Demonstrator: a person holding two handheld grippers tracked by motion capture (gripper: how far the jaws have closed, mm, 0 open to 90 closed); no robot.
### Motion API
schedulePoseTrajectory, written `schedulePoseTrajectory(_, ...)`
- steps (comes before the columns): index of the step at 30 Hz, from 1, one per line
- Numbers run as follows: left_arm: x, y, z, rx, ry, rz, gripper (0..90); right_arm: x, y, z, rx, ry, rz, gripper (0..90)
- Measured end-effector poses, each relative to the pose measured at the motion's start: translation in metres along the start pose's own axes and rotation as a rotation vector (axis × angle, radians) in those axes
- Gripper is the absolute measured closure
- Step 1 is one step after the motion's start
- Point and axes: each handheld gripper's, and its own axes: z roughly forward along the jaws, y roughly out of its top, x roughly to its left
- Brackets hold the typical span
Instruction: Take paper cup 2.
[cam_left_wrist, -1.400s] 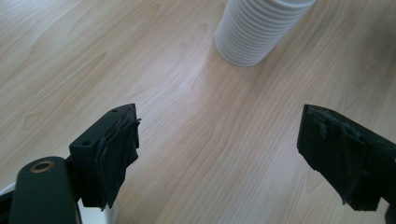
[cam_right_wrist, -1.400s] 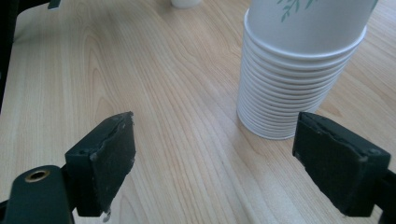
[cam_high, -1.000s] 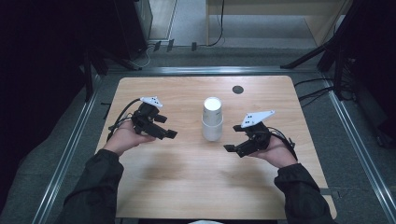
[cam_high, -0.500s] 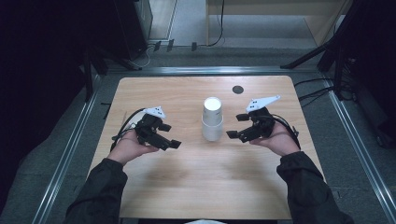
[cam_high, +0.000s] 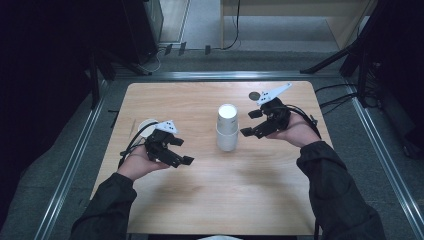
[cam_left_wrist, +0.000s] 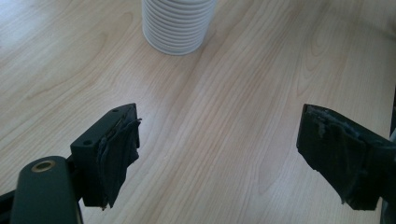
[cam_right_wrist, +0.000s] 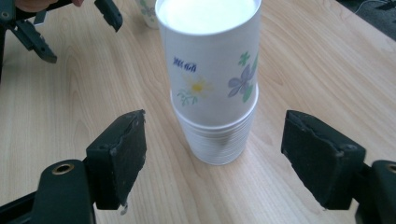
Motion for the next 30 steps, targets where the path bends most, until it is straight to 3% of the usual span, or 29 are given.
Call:
schedulePoseTrajectory(4,-0.003,-0.001,0.001,0.005,0.0,0.01,13.6,-0.004,0.012,0.001,0.053,-0.015,-0.022,22.4)
schedulePoseTrajectory(18,-0.002,-0.007,0.0,-0.003,-0.008,0.002,13.6,-0.004,0.052,0.023,0.19,0.018,-0.105,21.3)
schedulePoseTrajectory(30,-0.002,-0.008,0.002,0.008,-0.015,0.01,13.6,-0.003,0.071,0.043,0.252,0.035,-0.128,21.3)
